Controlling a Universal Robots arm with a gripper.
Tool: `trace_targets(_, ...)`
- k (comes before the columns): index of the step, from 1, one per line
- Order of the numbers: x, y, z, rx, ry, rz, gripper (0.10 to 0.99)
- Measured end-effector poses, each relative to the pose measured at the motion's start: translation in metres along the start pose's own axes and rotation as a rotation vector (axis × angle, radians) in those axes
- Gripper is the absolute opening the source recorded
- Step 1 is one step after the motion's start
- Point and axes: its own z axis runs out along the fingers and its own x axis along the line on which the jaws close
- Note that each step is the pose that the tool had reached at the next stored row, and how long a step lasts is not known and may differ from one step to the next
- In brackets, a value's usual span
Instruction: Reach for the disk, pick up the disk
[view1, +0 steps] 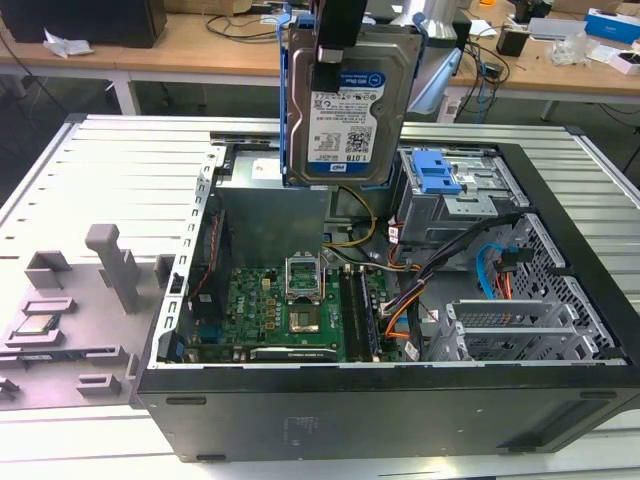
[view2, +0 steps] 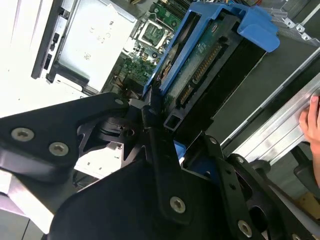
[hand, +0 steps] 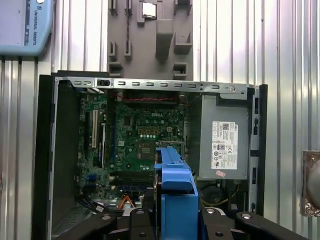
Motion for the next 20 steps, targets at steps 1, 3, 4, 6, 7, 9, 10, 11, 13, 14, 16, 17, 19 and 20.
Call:
trace_targets(1,0.0022,0.0,0.0,0.0,0.0,0.0,0.369)
trace_targets(3,0.0074,0.0001,0.0,0.0,0.0,0.0,0.369)
trace_targets(4,0.0087,0.0001,0.0,0.0,0.0001,0.0,0.369)
trace_targets(6,0.0113,0.0002,0.0,0.0,0.0,0.0,0.369)
trace_targets(7,0.0126,0.0002,0.0,0.0,0.0,0.0,0.369)
trace_targets(9,0.0156,0.0002,0.0,0.0,0.0,0.0,0.369)
trace_targets(10,0.0171,0.0002,0.0,0.0,0.0001,0.0,0.369)
trace_targets(11,0.0191,0.0003,0.0001,0.0,0.0001,0.0,0.369)
trace_targets(13,0.0233,0.0003,0.0001,0.0,0.0,0.0,0.369)
trace_targets(14,0.0252,0.0004,0.0001,0.0,0.0001,0.0,0.369)
trace_targets(16,0.028,0.0004,0.0001,0.0,0.0,0.0,0.369)
trace_targets(17,0.031,0.0005,0.0002,0.0,0.0,0.0,0.369)
trace_targets(19,0.0337,0.0005,0.0001,0.0,0.0001,0.0,0.369)
trace_targets(20,0.0356,0.0005,0.0002,0.0,0.0,0.0,0.369)
